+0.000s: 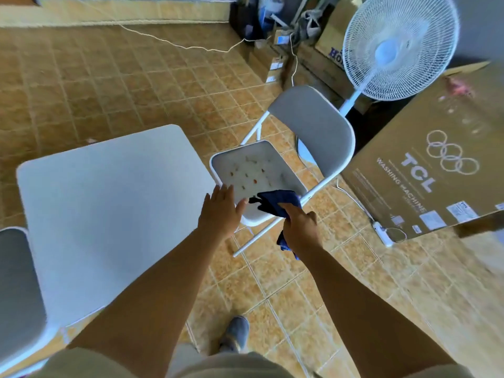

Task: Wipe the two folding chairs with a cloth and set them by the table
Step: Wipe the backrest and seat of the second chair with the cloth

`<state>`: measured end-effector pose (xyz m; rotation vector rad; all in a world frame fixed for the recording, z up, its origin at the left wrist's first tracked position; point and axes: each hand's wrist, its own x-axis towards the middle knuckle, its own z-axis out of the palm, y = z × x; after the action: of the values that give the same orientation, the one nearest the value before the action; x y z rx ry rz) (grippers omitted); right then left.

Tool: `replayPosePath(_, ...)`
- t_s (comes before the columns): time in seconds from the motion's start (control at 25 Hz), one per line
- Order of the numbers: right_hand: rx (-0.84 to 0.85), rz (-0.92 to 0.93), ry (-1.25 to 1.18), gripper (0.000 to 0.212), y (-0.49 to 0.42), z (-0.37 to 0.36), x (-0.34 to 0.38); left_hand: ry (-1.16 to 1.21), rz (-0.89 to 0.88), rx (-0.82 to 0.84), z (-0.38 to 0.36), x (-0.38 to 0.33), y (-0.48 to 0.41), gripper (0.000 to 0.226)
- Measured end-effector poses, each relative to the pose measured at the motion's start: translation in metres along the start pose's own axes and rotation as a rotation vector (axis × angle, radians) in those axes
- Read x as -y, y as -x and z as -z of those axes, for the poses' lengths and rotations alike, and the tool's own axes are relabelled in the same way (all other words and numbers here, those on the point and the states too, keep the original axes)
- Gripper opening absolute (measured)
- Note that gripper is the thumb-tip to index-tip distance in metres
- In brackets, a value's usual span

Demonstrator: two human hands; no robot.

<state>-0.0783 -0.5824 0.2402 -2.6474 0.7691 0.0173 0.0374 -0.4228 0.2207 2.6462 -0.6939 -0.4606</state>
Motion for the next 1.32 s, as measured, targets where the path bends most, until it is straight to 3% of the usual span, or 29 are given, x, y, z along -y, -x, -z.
replayPosePath(0.36, -0.044, -0.181, -0.078, 0.048, -0.116, 0.012, -0.057, 0.056, -0.047, 0.076, -0.004, -0.059, -0.135, 0.066)
replayPosePath(0.76, -0.315, -0.258, -0.051, 0.046, -0.264, 0.008, -0.064, 0.060, -0.266, 0.093, -0.003, -0.082, -0.344, 0.067)
replayPosePath(1.04, -0.564, 0.057, 0.316, 0.045, -0.387, 0.015, -0.094, 0.101, -0.378, 0.016, -0.025, -0.100, -0.460, 0.064)
replayPosePath(1.2, -0.433, 0.093, 0.656, 0.055, -0.437, 0.007, -0.132, 0.107, -0.389, -0.023, -0.044, -0.098, -0.511, 0.065)
replayPosePath(1.32, -0.388, 0.077, 0.822, 0.073, -0.456, 0.003, -0.148, 0.142, -0.407, -0.041, -0.057, -0.103, -0.535, 0.067)
